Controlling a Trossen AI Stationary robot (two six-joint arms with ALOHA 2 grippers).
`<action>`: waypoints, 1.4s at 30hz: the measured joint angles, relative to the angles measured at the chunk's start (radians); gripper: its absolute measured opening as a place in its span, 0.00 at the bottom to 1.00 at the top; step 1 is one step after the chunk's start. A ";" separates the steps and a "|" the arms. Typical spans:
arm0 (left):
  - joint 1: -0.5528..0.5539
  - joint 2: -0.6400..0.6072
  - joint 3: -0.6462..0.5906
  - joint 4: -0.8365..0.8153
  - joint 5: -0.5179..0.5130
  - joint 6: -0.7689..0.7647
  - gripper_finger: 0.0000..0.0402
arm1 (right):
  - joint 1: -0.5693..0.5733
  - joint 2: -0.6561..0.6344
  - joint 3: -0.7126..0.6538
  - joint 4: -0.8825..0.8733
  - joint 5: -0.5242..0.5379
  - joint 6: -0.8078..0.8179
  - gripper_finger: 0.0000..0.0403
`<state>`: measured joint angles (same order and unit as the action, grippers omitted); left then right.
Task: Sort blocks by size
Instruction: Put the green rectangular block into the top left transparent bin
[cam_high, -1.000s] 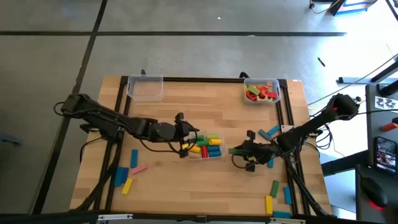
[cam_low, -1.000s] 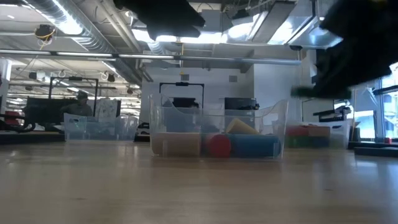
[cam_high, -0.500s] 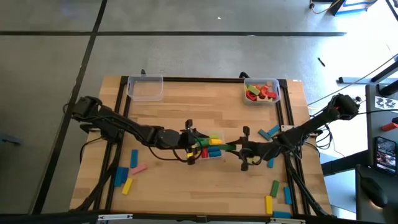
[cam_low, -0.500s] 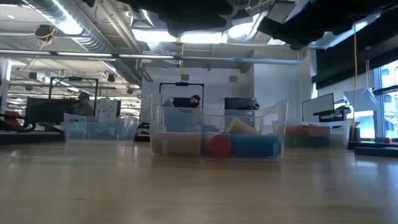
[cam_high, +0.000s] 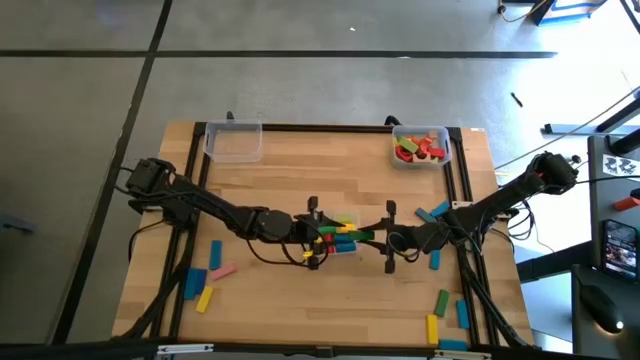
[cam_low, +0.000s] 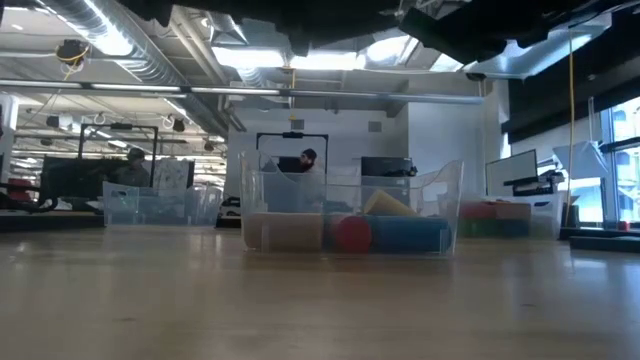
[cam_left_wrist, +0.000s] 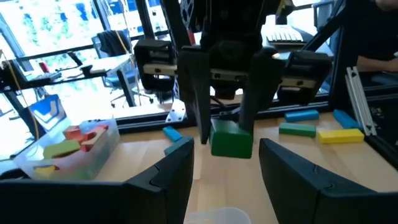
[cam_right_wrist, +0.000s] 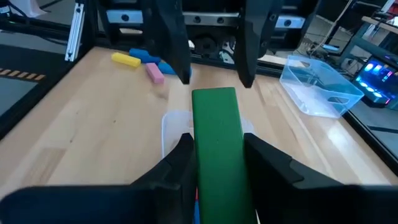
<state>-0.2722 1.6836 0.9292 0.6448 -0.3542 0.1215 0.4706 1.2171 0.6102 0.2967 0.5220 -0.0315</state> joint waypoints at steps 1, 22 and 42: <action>0.000 0.000 0.002 0.002 0.000 0.000 0.44 | 0.000 0.000 0.000 0.006 -0.001 0.000 0.28; 0.005 0.065 0.041 0.063 0.070 0.015 0.44 | 0.001 0.000 0.000 0.041 -0.023 0.000 0.29; 0.013 0.105 0.097 0.041 0.051 0.073 0.26 | 0.000 0.000 0.000 0.043 -0.043 0.012 0.29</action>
<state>-0.2592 1.7889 1.0264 0.6861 -0.3031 0.1944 0.4706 1.2167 0.6106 0.3397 0.4793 -0.0195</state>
